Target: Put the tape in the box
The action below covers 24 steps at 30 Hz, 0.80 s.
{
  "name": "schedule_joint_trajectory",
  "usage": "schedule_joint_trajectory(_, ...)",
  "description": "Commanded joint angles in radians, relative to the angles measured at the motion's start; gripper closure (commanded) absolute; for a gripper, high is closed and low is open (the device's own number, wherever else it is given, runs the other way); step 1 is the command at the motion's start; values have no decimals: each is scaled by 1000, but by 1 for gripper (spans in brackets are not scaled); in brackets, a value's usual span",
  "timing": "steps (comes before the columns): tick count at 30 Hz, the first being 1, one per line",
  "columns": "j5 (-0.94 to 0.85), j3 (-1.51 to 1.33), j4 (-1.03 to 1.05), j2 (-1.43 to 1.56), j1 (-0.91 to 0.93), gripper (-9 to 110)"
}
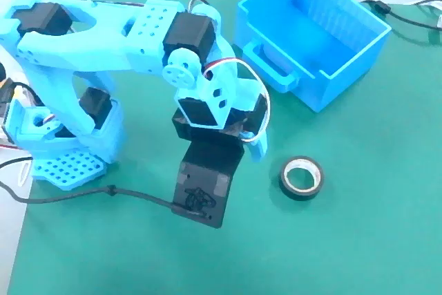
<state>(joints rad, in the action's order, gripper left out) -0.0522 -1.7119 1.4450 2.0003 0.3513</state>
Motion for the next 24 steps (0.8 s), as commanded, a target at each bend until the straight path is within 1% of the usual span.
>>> schedule_joint_trajectory(1, -38, 110, 20, -26, 2, 88)
schedule_joint_trajectory(7, -58, 179, 43, -146, -12, 82)
schedule_joint_trajectory(13, -58, 264, 44, -268, -31, 80)
schedule_joint_trajectory(17, -74, 333, 69, -373, -80, 78)
schedule_joint_trajectory(24, -75, 371, 67, -497, -167, 78)
